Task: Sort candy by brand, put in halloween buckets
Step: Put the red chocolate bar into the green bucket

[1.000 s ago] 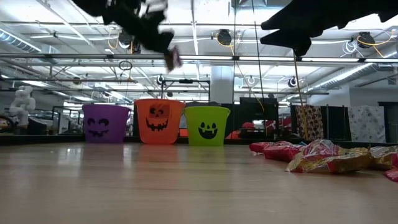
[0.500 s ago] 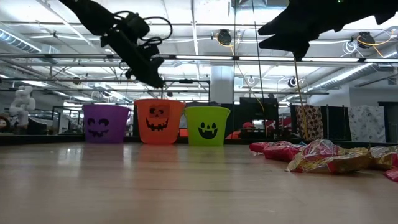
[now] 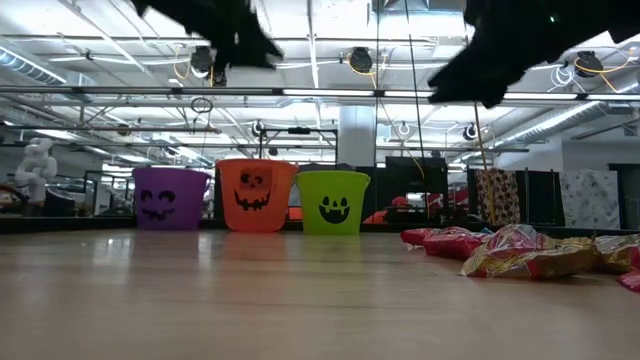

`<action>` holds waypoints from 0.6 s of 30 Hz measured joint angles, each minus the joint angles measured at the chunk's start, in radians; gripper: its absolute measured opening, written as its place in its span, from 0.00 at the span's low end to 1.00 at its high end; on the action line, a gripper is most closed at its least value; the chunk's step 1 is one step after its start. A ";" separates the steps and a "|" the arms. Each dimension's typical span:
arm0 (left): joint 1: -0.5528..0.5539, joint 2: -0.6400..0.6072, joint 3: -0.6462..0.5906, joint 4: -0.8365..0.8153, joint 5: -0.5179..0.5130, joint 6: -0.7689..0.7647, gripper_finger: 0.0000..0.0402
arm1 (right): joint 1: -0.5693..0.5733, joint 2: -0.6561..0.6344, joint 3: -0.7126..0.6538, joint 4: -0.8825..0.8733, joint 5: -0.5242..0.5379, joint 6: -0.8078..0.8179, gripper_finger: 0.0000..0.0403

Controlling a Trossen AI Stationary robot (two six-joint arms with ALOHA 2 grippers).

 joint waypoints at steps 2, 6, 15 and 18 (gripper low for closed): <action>-0.117 -0.011 -0.025 0.027 -0.010 0.000 0.50 | 0.000 0.010 0.000 -0.051 0.000 0.041 0.53; -0.297 0.002 -0.057 0.048 -0.112 0.001 0.50 | 0.011 0.058 0.000 -0.113 0.002 0.156 0.53; -0.460 0.111 -0.102 0.126 -0.151 0.110 0.50 | 0.054 0.236 0.000 -0.160 0.054 0.189 0.53; -0.462 0.152 -0.102 0.122 -0.151 0.113 0.50 | 0.055 0.281 0.000 -0.164 -0.012 0.105 0.53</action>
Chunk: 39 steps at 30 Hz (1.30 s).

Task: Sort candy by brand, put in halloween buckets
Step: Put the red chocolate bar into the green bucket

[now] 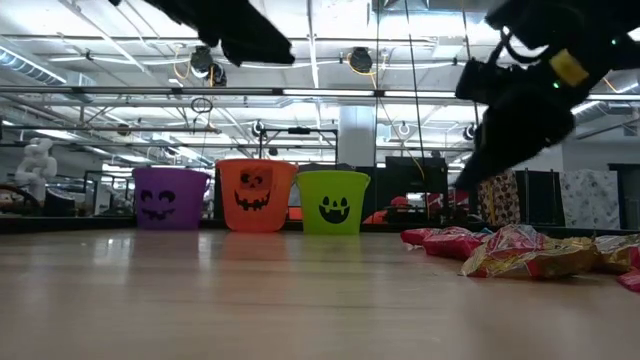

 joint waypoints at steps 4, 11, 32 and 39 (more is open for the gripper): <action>0.004 0.043 0.000 0.002 0.000 0.000 0.50 | 0.028 0.019 0.000 -0.008 -0.038 -0.051 0.53; 0.004 0.089 0.001 0.066 0.000 0.032 0.50 | 0.002 0.085 0.001 0.098 -0.013 -0.059 0.53; 0.004 0.088 0.001 0.076 0.000 0.046 0.50 | -0.020 0.194 0.000 0.091 -0.132 0.045 0.14; 0.004 0.088 0.001 0.074 0.000 0.046 0.50 | -0.020 0.194 0.000 0.093 -0.143 -0.011 0.01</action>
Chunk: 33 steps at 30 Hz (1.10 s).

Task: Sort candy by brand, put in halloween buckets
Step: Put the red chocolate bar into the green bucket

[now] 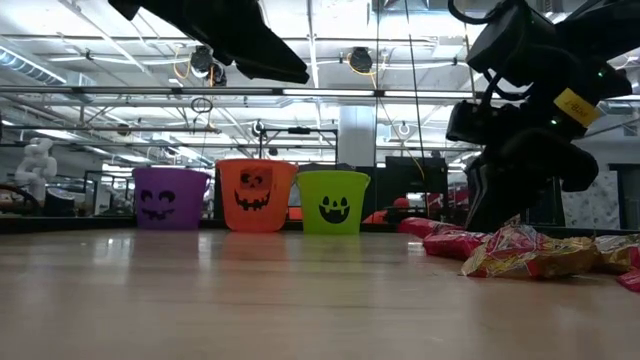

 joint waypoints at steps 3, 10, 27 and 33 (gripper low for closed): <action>0.000 0.000 0.000 -0.001 0.000 0.000 0.50 | 0.000 -0.015 0.002 0.001 -0.001 -0.027 0.01; 0.000 0.000 0.000 -0.016 0.000 -0.021 0.50 | 0.001 -0.127 0.068 -0.004 0.048 -0.135 0.00; -0.003 0.000 0.000 -0.123 -0.001 -0.173 0.50 | 0.130 -0.231 0.170 -0.008 0.563 -0.782 0.00; -0.006 0.000 0.000 -0.141 -0.004 -0.187 0.50 | 0.178 -0.182 0.174 -0.004 0.754 -1.026 0.00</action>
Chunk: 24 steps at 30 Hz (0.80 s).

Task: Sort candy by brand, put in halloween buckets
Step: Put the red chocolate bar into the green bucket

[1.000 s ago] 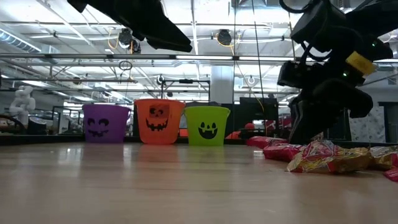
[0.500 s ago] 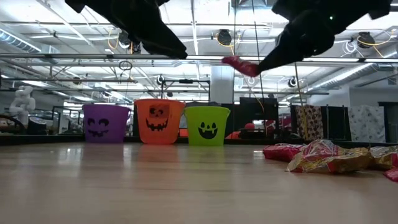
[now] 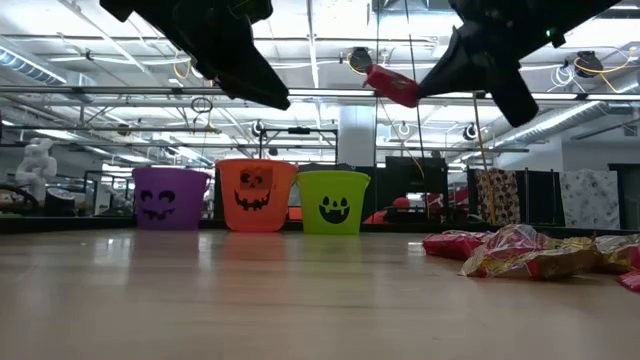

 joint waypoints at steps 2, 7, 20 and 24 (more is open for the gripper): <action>-0.005 0.000 0.000 0.000 -0.012 0.001 0.50 | 0.007 0.013 0.000 0.001 0.025 -0.031 0.00; -0.008 0.000 0.000 0.001 -0.034 0.001 0.50 | 0.008 0.024 0.000 0.001 0.056 -0.033 0.00; -0.008 0.000 0.000 0.001 -0.052 0.010 0.50 | 0.008 0.024 -0.001 0.040 0.057 0.017 0.00; -0.008 0.000 0.000 0.001 -0.052 0.010 0.50 | 0.007 0.024 -0.001 0.103 0.057 0.072 0.00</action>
